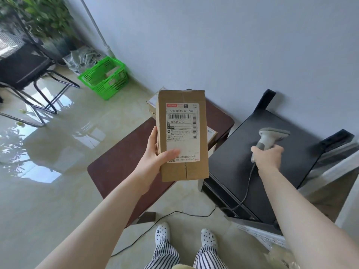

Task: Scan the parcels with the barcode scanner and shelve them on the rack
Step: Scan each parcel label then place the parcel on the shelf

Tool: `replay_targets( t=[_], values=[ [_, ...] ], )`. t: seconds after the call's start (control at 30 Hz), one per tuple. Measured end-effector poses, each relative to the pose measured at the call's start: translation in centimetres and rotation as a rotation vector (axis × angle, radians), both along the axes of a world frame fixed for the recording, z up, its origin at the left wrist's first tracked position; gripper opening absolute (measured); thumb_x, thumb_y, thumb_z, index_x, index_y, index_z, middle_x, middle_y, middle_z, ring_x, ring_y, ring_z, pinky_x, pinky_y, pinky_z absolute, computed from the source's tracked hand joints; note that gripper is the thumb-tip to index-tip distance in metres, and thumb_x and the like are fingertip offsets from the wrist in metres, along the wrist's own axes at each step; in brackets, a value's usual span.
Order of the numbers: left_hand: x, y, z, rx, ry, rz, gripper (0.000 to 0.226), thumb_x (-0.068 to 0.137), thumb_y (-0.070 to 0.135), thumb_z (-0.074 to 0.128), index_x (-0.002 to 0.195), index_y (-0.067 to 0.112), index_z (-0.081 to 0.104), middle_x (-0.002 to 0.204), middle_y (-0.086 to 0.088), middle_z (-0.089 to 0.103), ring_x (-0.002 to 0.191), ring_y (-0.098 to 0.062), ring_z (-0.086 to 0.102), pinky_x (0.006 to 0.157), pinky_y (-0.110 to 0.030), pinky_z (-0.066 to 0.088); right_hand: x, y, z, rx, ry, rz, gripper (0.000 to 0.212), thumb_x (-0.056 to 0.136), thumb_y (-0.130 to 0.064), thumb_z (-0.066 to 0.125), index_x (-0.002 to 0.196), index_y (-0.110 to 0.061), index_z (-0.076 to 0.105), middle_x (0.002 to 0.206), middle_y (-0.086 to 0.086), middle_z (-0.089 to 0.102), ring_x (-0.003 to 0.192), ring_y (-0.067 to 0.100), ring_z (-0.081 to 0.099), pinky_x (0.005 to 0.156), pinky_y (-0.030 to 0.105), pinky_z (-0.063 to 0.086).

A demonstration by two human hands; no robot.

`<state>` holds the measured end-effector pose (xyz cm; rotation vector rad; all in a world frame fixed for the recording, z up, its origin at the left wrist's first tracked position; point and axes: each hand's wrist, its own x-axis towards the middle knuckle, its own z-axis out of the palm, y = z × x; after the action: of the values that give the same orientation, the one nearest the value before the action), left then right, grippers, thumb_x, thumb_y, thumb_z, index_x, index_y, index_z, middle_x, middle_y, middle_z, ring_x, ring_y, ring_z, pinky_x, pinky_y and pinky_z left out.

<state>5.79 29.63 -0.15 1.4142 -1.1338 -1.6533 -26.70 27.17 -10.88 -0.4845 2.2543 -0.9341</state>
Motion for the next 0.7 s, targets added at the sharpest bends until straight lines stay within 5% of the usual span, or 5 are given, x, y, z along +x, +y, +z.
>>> replay_targets(
  t=[0.2, 0.3, 0.43, 0.7],
  values=[
    [0.7, -1.0, 0.5, -0.023, 0.018, -0.062, 0.111, 0.061, 0.042, 0.085, 0.154, 0.048, 0.024, 0.135, 0.012, 0.064, 0.125, -0.017, 0.062, 0.109, -0.053, 0.046, 1.4, -0.1, 9.8, -0.482, -0.497, 0.263, 0.005, 0.100, -0.023, 0.054, 0.098, -0.019, 0.057, 0.084, 0.004, 0.062, 0.064, 0.016, 0.054, 0.054, 0.025, 0.043],
    [1.3, -1.6, 0.6, -0.009, 0.017, -0.074, 0.114, 0.059, 0.043, 0.086, 0.154, 0.048, 0.022, 0.135, 0.011, 0.065, 0.123, -0.018, 0.064, 0.108, -0.053, 0.047, 1.2, 0.0, 14.6, -0.499, -0.630, 0.701, 0.014, 0.097, -0.024, 0.055, 0.097, -0.010, 0.054, 0.073, 0.006, 0.059, 0.058, 0.018, 0.048, 0.055, 0.029, 0.039],
    [2.5, -2.4, 0.7, 0.012, 0.006, -0.095, 0.114, 0.060, 0.045, 0.088, 0.154, 0.049, 0.023, 0.136, 0.008, 0.065, 0.122, -0.022, 0.065, 0.106, -0.056, 0.048, 1.5, -0.4, 18.8, -0.328, -0.616, 1.225, 0.063, 0.076, -0.034, 0.067, 0.119, 0.008, 0.050, 0.075, 0.010, 0.062, 0.062, 0.018, 0.054, 0.059, 0.023, 0.045],
    [4.4, -2.7, 0.7, 0.017, -0.008, -0.097, 0.114, 0.062, 0.047, 0.088, 0.154, 0.050, 0.020, 0.137, 0.008, 0.064, 0.122, -0.022, 0.065, 0.104, -0.057, 0.049, 4.2, -1.4, 20.4, -0.209, -0.496, 1.407, 0.040, 0.073, -0.038, 0.070, 0.106, -0.018, 0.064, 0.079, 0.010, 0.062, 0.071, 0.020, 0.053, 0.064, 0.022, 0.046]
  ],
)
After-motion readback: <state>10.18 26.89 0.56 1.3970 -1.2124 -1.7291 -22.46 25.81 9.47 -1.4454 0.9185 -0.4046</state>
